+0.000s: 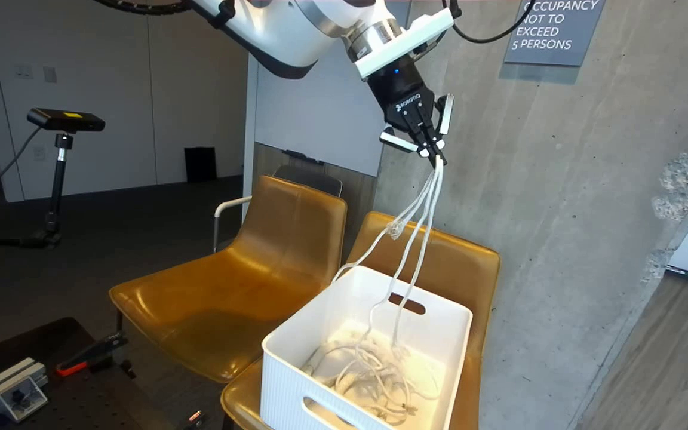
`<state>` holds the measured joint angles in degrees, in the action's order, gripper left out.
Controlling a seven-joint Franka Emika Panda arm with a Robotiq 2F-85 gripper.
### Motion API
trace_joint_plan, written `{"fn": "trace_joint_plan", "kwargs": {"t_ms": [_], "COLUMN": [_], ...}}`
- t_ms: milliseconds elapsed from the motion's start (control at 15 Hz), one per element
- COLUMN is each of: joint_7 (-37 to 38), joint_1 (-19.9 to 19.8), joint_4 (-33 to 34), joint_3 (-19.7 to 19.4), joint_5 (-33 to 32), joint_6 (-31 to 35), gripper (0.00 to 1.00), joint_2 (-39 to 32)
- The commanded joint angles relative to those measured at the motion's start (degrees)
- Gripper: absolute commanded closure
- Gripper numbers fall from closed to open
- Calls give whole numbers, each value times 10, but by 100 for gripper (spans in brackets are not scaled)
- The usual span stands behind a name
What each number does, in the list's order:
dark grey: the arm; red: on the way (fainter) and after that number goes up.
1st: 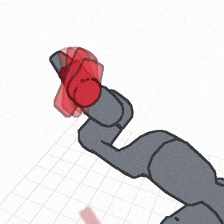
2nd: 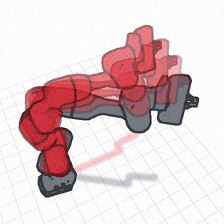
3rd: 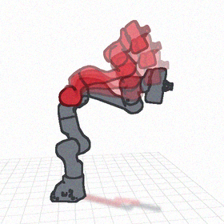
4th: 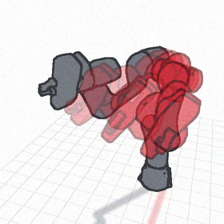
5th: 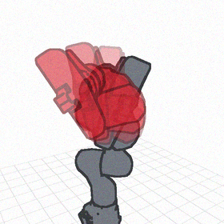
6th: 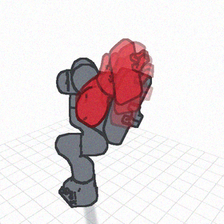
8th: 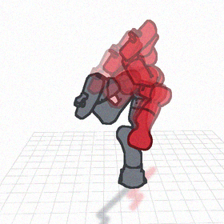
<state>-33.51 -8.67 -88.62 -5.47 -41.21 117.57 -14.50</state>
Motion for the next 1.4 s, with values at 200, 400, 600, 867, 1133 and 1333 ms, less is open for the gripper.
{"fn": "trace_joint_plan", "kwargs": {"t_ms": [200, 400, 600, 867, 1133, 1333], "joint_7": [-13, -11, -15, -6, 14, 32], "joint_1": [-3, -3, -3, 0, -3, -3], "joint_4": [120, 148, 174, 167, 102, 46], "joint_3": [-12, -15, -15, -14, -11, -12], "joint_5": [19, 17, 19, 17, 15, 19], "joint_6": [-50, -59, -64, -57, -39, -31], "gripper": [99, 99, 99, 99, 99, 99], "joint_2": [-10, -16, -21, -16, -5, 0]}}
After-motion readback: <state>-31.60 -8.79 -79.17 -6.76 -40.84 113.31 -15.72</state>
